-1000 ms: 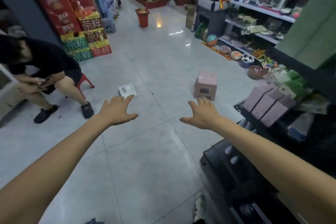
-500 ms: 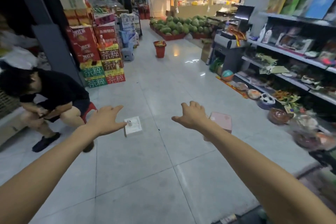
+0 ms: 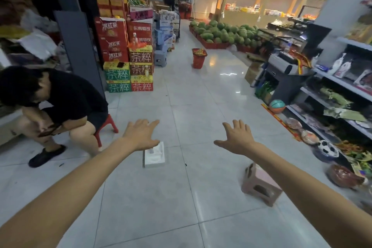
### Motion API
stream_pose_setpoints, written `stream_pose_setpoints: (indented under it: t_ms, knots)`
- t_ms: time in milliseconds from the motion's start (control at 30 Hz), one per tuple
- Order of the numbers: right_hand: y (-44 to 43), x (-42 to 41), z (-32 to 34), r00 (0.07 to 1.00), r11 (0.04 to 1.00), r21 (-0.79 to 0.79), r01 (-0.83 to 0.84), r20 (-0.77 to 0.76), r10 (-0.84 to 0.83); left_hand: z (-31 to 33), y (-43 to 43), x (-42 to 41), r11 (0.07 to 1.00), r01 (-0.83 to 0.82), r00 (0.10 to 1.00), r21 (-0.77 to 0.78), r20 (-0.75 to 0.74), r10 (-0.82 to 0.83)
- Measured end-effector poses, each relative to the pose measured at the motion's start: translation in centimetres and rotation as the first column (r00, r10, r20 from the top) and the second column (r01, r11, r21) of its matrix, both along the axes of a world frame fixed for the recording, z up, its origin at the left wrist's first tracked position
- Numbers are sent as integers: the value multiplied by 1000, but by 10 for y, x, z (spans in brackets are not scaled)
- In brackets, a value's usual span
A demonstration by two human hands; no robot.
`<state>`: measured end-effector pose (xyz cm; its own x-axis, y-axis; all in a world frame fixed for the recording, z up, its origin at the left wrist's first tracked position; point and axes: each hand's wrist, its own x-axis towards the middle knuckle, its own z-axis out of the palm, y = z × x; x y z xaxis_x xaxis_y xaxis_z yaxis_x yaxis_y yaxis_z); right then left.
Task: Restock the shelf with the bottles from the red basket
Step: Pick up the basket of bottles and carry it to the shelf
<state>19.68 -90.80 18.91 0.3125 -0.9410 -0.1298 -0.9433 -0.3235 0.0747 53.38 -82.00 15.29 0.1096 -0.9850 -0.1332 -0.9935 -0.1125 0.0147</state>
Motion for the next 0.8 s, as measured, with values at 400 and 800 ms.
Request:
stream_pose_setpoints:
  t_ms: [400,800]
  knots:
    - [-206,62,-40,999,997,71,18,50,-21,-19,-244,67,997,49,999,55,5,-49]
    - [-512,21,-65,999,992,123,30,31,-34,-20,-562,23,987,140,984,81,104,-148]
